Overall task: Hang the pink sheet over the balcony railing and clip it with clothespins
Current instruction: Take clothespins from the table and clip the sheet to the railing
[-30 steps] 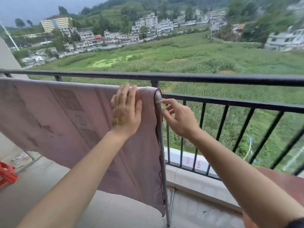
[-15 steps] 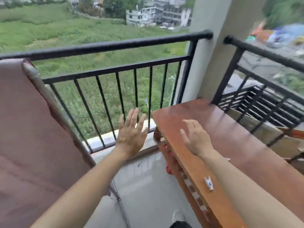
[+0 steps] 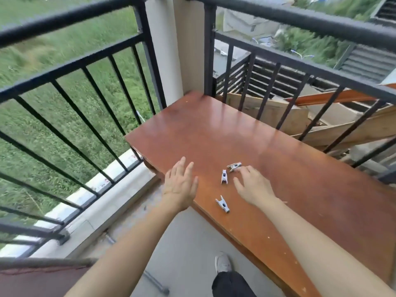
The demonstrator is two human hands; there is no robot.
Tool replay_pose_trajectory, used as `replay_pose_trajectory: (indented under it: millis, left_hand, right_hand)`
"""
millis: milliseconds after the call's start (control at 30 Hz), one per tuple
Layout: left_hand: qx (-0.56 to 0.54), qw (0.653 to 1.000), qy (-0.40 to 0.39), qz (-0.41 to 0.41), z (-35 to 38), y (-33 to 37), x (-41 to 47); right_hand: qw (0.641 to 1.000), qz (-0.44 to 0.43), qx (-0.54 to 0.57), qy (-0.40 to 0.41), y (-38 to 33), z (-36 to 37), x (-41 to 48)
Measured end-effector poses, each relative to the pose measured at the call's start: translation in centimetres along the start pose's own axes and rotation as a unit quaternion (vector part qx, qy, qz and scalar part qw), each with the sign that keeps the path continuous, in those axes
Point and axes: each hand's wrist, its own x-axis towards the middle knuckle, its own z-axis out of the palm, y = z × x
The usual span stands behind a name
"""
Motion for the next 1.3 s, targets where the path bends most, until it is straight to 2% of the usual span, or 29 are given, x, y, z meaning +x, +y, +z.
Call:
replay_pose_trajectory:
  millis: [200,300,367,467,600,733,900,1000,1133,1233,1300]
  left_hand:
    - [-0.038,0.978,-0.201,-0.044,10.2,-0.5,-1.1]
    - [-0.042,0.958,-0.273,-0.074,13.9,-1.1,-1.5]
    - [-0.043,0.946,-0.308,-0.089,15.8,-1.6,-1.1]
    - [-0.037,0.93,-0.349,-0.108,17.3,-2.1,-0.8]
    - [-0.06,0.9,-0.398,-0.168,18.1,-2.5,-1.5]
    - [-0.068,0.903,-0.376,-0.195,16.4,-3.2,-1.7]
    - [-0.083,0.929,-0.294,-0.208,13.3,-3.7,-0.8]
    - [-0.099,0.933,-0.27,-0.215,12.8,-4.0,-0.1]
    - [-0.123,0.932,-0.231,-0.251,10.9,-3.6,-0.2]
    - [-0.117,0.937,-0.158,-0.287,8.0,-4.9,-1.4]
    - [-0.114,0.929,-0.106,-0.336,5.6,-6.5,-3.0]
  right_hand:
    - [0.979,0.039,-0.013,-0.199,3.1,8.0,0.3]
    - [0.965,0.055,-0.006,-0.256,4.0,11.2,0.5]
    - [0.962,0.051,-0.01,-0.267,4.3,13.0,1.3]
    - [0.97,0.042,-0.023,-0.24,4.4,14.3,2.1]
    - [0.971,0.03,-0.016,-0.238,4.9,15.3,3.1]
    - [0.962,0.053,-0.005,-0.268,4.5,14.2,4.6]
    - [0.965,0.085,0.068,-0.237,2.9,12.4,6.5]
    - [0.963,0.083,0.125,-0.224,2.2,11.8,7.2]
    - [0.958,0.044,0.158,-0.235,0.2,10.8,7.3]
    - [0.953,-0.002,0.179,-0.246,-3.9,10.0,8.3]
    - [0.949,-0.061,0.182,-0.25,-7.8,9.4,9.1]
